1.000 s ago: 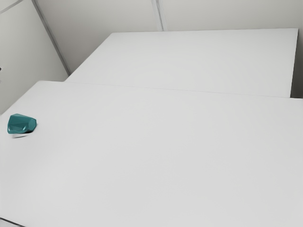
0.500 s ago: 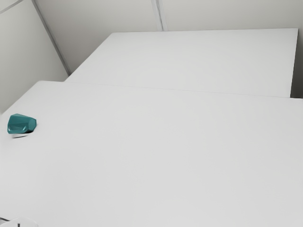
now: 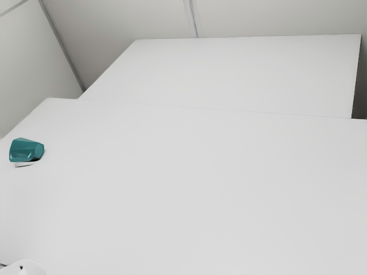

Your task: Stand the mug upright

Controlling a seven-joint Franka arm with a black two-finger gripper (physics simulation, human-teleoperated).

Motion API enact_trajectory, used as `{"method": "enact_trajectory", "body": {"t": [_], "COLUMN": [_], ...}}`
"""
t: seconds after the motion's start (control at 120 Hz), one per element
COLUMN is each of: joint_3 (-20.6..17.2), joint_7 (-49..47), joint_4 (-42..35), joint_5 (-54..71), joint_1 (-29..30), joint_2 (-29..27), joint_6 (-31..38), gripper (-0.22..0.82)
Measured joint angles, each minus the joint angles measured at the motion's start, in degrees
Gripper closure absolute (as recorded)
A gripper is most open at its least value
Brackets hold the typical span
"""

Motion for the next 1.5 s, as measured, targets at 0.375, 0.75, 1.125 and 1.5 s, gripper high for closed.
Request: {"method": "enact_trajectory", "body": {"t": [0.375,0.75,1.125,1.5], "joint_3": [-4.3,-6.1,-6.7,-6.8], "joint_7": [10.1,15.8,18.7,19.9], "joint_4": [5.3,7.7,6.0,3.3], "joint_5": [-4.8,-7.3,-7.7,-7.7], "joint_1": [2.7,2.0,0.3,-1.2], "joint_2": [8.6,13.6,13.6,13.6], "joint_6": [0.1,0.6,1.1,1.4], "gripper": [0.02,0.02,0.02,0.03]}}
